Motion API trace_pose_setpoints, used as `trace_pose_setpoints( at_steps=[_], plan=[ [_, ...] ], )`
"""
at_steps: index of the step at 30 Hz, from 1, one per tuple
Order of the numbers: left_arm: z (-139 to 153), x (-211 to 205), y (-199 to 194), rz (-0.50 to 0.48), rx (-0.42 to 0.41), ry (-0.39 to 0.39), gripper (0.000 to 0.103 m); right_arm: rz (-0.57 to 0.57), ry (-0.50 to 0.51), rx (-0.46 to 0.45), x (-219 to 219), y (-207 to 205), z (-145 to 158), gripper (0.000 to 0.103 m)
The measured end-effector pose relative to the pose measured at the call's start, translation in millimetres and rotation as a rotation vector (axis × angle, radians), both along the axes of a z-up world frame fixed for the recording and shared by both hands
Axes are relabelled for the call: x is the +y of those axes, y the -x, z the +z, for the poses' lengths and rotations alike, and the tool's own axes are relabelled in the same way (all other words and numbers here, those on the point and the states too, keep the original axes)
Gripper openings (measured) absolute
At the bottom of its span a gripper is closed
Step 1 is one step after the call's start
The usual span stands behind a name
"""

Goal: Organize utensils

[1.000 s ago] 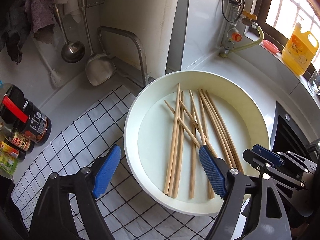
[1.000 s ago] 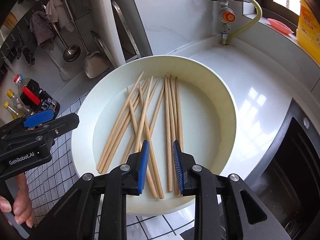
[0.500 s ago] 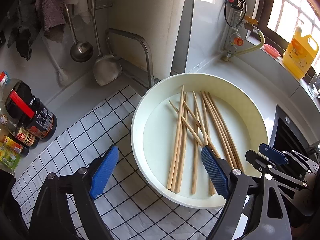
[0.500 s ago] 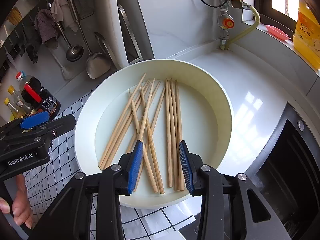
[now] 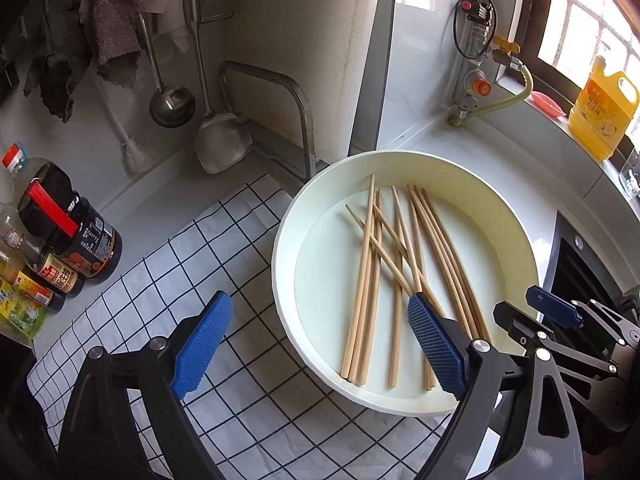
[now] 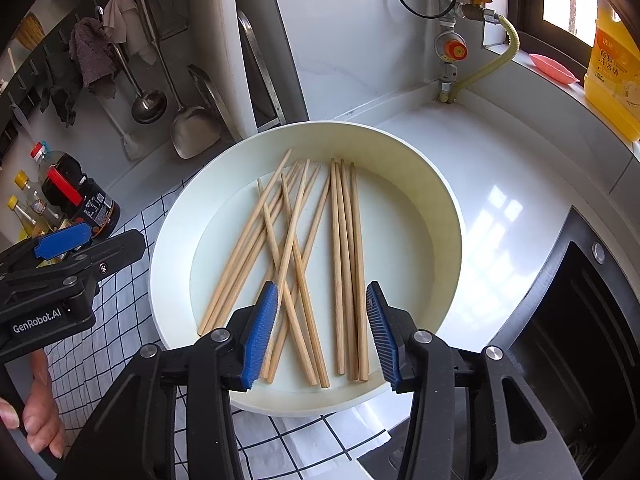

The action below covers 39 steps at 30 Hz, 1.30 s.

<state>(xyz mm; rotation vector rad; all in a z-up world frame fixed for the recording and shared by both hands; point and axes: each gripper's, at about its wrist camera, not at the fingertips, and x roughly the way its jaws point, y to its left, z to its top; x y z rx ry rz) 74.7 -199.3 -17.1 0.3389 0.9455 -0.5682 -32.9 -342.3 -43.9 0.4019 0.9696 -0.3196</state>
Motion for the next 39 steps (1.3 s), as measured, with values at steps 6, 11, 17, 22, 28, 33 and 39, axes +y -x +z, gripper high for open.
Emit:
trace_pose_setpoints(
  at_steps=[6, 11, 17, 22, 28, 33, 39],
  plan=[
    [2.0, 3.3, 0.2, 0.01, -0.011, -0.005, 0.095, -0.002, -0.017, 0.003, -0.3, -0.4, -1.0, 0.06],
    [2.6, 3.6, 1.0, 0.012, -0.015, -0.014, 0.097, -0.004, -0.018, 0.006, 0.1, -0.7, -1.0, 0.065],
    [4.8, 4.3, 0.6, 0.016, -0.025, -0.027, 0.097, -0.014, -0.001, 0.003, 0.9, 1.5, 3.2, 0.067],
    [11.2, 5.1, 2.0, 0.019, -0.05, -0.025, 0.097, -0.014, 0.014, -0.006, 1.7, 2.9, 8.4, 0.069],
    [15.1, 5.6, 4.5, 0.014, -0.064, -0.016, 0.097, -0.011, 0.016, -0.011, 0.9, 3.4, 10.5, 0.069],
    [16.3, 5.3, 6.9, 0.01, -0.068, -0.01, 0.097, -0.009, 0.017, -0.01, 0.4, 3.5, 10.5, 0.069],
    [12.2, 6.2, 3.6, 0.019, -0.026, -0.011, 0.097, 0.0, 0.013, 0.004, 1.3, 2.7, 7.1, 0.069]
  ],
)
